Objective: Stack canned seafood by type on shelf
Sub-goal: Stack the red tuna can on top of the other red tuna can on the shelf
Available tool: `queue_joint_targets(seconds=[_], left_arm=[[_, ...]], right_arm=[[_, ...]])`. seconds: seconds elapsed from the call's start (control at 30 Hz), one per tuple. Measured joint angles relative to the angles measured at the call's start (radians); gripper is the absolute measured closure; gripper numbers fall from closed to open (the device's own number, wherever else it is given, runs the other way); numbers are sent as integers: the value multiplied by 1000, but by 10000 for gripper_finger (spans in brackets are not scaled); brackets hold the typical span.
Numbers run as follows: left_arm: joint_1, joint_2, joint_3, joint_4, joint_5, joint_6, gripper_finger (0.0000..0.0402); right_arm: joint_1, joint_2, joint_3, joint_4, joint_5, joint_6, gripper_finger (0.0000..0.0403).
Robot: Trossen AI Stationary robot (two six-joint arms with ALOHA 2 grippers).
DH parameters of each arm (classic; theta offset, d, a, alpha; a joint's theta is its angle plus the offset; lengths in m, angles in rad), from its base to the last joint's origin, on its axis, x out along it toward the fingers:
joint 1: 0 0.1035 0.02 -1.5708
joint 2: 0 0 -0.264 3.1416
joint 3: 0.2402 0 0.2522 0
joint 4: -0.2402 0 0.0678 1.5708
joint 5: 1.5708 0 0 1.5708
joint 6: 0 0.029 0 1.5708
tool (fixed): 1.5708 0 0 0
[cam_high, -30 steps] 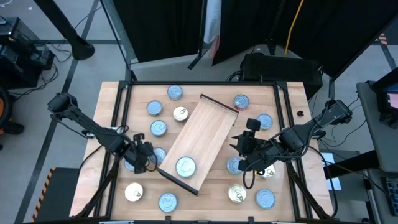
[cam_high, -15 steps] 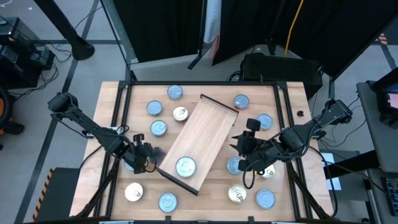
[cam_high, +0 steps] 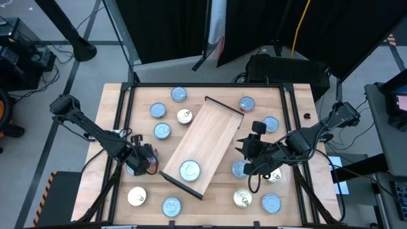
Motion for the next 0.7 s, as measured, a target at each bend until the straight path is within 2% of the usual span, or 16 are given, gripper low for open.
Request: queue_joint_targets(seconds=[0.2, 0.3, 0.43, 0.6, 0.7], left_arm=[[0, -1, 208, -294, 28, 22, 400], [1, -2, 302, -394, 1, 62, 377], [2, 0, 362, -425, -19, 223, 309], [2, 22, 353, -324, -20, 501, 198], [1, 65, 353, -321, 41, 624, 139]], right_arm=[[0, 0, 0, -1, 0, -2, 285], [0, 0, -3, 3, 0, -8, 285], [0, 0, -33, 8, -2, -11, 285], [0, 1, -54, 12, -4, 5, 285], [0, 1, -54, 28, -10, 19, 285]])
